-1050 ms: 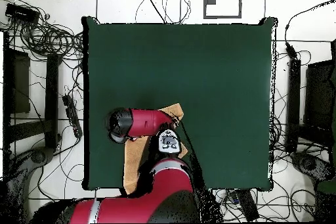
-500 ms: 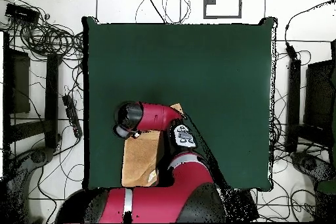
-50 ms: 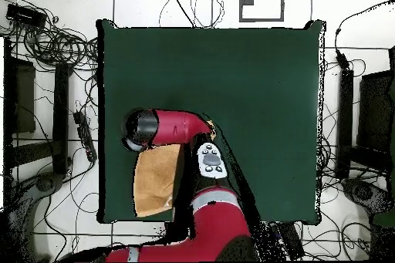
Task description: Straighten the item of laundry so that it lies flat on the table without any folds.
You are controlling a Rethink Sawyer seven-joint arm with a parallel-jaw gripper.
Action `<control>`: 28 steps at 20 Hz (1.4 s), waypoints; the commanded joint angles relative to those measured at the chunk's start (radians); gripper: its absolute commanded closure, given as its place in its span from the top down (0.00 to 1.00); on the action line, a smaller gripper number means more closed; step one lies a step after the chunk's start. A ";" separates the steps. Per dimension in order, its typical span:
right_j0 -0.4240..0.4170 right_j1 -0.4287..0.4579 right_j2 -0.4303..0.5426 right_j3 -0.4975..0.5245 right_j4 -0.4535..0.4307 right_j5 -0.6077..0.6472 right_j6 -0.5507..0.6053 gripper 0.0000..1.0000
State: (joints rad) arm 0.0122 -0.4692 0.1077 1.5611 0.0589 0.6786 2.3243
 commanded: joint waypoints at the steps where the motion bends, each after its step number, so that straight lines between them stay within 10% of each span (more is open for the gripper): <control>1: 0.083 -0.089 -0.006 -0.173 -0.011 0.210 0.105 0.00; 10: 0.047 -0.142 0.053 -0.168 0.046 0.300 0.081 0.00; 28: 0.058 0.083 0.009 -0.254 -0.083 -0.049 0.045 0.00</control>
State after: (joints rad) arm 0.0432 -0.4876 0.0970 1.3315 0.0256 0.6880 2.3243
